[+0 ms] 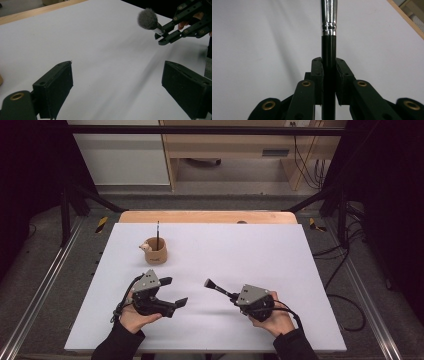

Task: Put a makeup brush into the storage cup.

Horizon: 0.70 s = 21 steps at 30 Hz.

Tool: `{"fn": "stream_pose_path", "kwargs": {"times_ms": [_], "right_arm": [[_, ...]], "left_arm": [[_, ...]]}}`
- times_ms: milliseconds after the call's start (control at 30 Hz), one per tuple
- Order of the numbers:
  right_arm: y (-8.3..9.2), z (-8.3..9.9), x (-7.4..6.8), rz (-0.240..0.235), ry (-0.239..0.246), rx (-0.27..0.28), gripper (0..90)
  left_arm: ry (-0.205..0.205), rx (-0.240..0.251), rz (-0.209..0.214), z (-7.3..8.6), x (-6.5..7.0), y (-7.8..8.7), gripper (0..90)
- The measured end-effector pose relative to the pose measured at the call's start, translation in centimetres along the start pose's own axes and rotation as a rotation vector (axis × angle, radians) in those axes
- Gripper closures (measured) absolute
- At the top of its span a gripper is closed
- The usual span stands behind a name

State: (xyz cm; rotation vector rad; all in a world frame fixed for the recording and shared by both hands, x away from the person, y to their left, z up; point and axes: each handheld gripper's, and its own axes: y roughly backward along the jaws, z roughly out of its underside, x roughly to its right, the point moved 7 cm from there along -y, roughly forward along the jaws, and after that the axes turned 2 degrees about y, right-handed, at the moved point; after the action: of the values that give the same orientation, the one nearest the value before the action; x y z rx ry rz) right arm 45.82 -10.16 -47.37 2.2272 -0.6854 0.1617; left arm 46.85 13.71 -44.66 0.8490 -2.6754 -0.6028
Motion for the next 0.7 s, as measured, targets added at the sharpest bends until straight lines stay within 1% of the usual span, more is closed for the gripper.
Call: {"fn": "stream_pose_path", "kwargs": {"times_ms": [33, 67, 167, 233, 333, 433, 533, 700], "right_arm": [[0.0, 0.0, -0.1, 0.002, -0.027, 0.013, 79.4], [0.0, 0.0, 0.0, 0.002, -0.039, 0.021, 79.4], [0.1, 0.1, -0.1, -0.006, -0.085, 0.06, 79.4], [0.0, 0.1, -0.1, -0.006, -0.092, 0.074, 79.4], [0.0, 0.0, -0.1, 0.001, -0.114, 0.082, 79.4], [-0.1, -0.2, -0.3, -0.017, -0.161, 0.107, 79.4], [-0.3, -0.2, -0.5, -0.038, -0.187, 0.119, 79.4], [-0.9, -0.1, -0.7, -0.048, -0.222, 0.123, 79.4]], "left_arm": [[0.001, 0.002, -0.002, 0.0, 0.0, 0.0, 9.2], [0.003, 0.008, -0.009, 0.0, 0.0, 0.0, 9.2], [0.018, 0.028, -0.013, 0.0, 0.0, 0.0, 9.4], [0.032, 0.036, -0.006, 0.1, 0.2, -0.1, 9.5], [0.039, 0.051, 0.006, 0.2, 0.5, -0.3, 9.7], [0.043, 0.063, 0.006, 0.1, 0.7, -0.4, 9.8], [0.048, 0.073, 0.008, 0.1, 0.9, -0.5, 9.9], [0.051, 0.078, 0.017, 0.0, 1.4, -0.9, 10.3]]}}
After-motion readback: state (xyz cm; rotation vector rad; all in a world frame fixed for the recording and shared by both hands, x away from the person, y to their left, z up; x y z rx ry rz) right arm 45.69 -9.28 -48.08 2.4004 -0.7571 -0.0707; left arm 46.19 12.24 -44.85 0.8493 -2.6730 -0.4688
